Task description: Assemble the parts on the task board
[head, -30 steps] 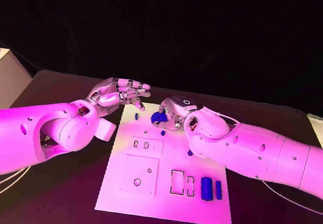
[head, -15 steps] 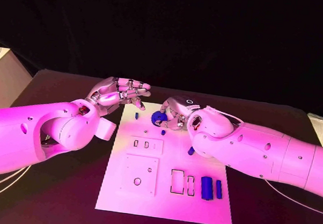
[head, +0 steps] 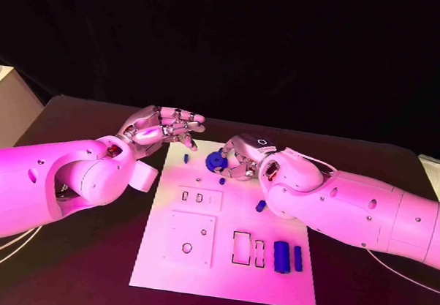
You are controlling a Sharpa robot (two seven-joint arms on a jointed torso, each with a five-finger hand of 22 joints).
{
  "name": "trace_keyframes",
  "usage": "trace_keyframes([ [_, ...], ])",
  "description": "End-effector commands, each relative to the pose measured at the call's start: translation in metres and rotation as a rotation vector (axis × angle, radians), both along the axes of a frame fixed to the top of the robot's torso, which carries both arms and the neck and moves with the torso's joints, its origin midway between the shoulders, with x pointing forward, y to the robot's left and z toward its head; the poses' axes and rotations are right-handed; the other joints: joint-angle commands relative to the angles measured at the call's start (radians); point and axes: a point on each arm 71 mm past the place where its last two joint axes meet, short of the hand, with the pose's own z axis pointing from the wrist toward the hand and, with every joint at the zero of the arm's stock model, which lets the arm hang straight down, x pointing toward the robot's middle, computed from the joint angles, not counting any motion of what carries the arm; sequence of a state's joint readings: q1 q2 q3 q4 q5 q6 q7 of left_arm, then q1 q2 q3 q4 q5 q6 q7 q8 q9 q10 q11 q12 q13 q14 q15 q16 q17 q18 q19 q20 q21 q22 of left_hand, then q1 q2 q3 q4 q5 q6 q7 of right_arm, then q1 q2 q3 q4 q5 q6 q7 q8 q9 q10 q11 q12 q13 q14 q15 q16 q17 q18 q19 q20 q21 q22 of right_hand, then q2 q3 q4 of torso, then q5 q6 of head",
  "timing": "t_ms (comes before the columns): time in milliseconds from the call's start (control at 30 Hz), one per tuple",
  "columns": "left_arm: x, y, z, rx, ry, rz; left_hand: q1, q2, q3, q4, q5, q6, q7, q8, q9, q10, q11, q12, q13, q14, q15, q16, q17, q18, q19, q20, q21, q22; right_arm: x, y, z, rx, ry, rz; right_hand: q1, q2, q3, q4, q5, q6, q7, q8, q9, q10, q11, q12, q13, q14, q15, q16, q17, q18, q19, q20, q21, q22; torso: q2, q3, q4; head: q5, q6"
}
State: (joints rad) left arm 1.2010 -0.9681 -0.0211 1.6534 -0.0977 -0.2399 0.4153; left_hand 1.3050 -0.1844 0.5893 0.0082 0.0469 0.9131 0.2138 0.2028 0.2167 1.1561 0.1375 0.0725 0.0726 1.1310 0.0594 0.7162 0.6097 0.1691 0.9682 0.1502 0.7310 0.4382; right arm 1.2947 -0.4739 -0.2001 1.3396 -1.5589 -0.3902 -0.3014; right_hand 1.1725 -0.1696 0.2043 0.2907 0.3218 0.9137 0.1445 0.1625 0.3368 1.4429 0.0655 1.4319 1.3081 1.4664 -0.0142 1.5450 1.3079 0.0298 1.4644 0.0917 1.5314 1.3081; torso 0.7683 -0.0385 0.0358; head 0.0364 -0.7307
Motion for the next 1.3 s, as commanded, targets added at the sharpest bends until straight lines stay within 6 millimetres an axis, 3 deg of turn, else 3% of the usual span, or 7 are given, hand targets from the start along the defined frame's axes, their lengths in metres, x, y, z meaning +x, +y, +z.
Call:
trace_keyframes([
  [33,-0.001,-0.002,0.001,-0.007,-0.005,-0.019,-0.002,0.01,0.003,-0.001,0.004,-0.008,-0.001,-0.005,0.001,-0.005,0.001,-0.005,0.001,-0.006,-0.001,0.004,-0.002,0.011,-0.007,-0.001,0.005,0.001,-0.001,-0.002,-0.006,-0.033,0.027,-0.002,-0.002,0.01,0.007,-0.001,0.005,0.008,0.002,0.006,0.001,0.009,0.0,0.007,0.142,0.089,0.006,0.002,0.202,-0.018,0.085,0.004,-0.001,0.222,0.0,-0.0008,0.0009,-0.002,0.0],
  [600,-0.001,-0.002,0.001,-0.007,-0.005,-0.019,0.002,0.012,0.006,-0.006,0.004,-0.009,0.0,-0.005,0.002,-0.005,0.001,-0.004,0.001,-0.007,-0.001,0.005,-0.002,0.012,-0.01,-0.001,0.01,0.004,-0.006,-0.002,-0.009,-0.022,0.061,0.008,-0.042,0.028,0.019,0.001,0.009,0.022,-0.001,0.012,-0.001,0.016,-0.003,0.014,0.149,0.091,0.004,0.004,0.208,-0.02,0.088,0.002,0.005,0.229,0.0,-0.0021,0.0022,-0.002,0.0],
  [1300,0.0,0.0,0.001,-0.005,-0.005,-0.015,0.004,0.013,0.009,-0.008,0.004,-0.009,0.0,-0.004,0.002,-0.005,0.001,-0.004,0.001,-0.008,-0.001,0.005,-0.003,0.012,-0.012,-0.001,0.014,0.007,-0.012,-0.012,-0.006,-0.003,0.037,-0.012,-0.041,0.031,0.03,-0.002,0.008,0.036,-0.006,0.019,0.0,0.02,-0.006,0.018,0.153,0.091,0.001,0.004,0.208,-0.02,0.089,0.0,0.006,0.23,0.0,0.0003,-0.0006,-0.005,-0.002],
])
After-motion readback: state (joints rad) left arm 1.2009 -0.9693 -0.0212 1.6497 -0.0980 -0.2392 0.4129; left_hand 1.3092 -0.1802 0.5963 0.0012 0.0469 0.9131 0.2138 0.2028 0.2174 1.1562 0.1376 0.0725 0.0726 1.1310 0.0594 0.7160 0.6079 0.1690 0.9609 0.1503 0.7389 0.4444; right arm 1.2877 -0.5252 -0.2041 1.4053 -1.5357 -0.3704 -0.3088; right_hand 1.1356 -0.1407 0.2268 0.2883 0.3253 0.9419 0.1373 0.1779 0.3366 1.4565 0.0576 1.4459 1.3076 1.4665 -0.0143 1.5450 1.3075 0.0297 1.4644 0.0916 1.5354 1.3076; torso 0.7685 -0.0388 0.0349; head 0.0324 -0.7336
